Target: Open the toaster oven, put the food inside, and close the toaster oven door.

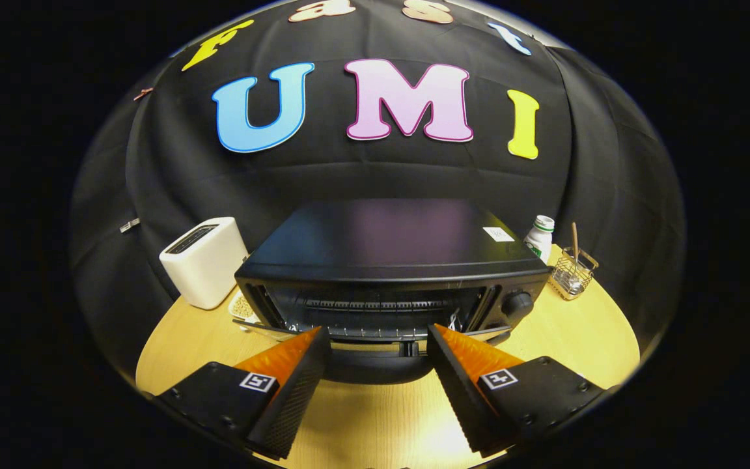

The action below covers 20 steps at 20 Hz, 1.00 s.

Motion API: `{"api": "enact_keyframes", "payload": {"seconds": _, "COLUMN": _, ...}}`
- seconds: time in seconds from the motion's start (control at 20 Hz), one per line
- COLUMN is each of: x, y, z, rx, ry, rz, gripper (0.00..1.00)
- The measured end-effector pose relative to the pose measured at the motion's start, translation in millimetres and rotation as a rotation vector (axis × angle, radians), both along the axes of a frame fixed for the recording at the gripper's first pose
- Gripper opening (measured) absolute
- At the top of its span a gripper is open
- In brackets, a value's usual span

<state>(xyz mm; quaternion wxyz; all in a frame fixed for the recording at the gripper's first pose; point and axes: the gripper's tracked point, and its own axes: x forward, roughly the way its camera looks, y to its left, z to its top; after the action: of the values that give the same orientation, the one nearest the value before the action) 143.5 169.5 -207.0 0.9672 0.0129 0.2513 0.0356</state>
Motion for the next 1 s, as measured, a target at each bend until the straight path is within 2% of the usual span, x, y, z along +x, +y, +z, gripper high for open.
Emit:
{"api": "enact_keyframes", "payload": {"seconds": 0.3, "x": -39, "y": -2, "z": -27, "rx": -0.037, "ry": 0.071, "rz": 0.014, "gripper": 0.98}}
{"api": "enact_keyframes", "payload": {"seconds": 0.4, "x": -58, "y": -2, "z": -51, "rx": -0.063, "ry": 0.155, "rz": 0.020, "gripper": 0.97}}
{"api": "enact_keyframes", "payload": {"seconds": 0.55, "x": -94, "y": 4, "z": -100, "rx": -0.072, "ry": 0.328, "rz": 0.089, "gripper": 1.00}}
{"api": "enact_keyframes", "payload": {"seconds": 0.65, "x": -112, "y": -5, "z": -123, "rx": -0.087, "ry": 0.412, "rz": 0.101, "gripper": 1.00}}
{"api": "enact_keyframes", "payload": {"seconds": 1.0, "x": -137, "y": -27, "z": -100, "rx": -0.062, "ry": 0.397, "rz": 0.135, "gripper": 1.00}}
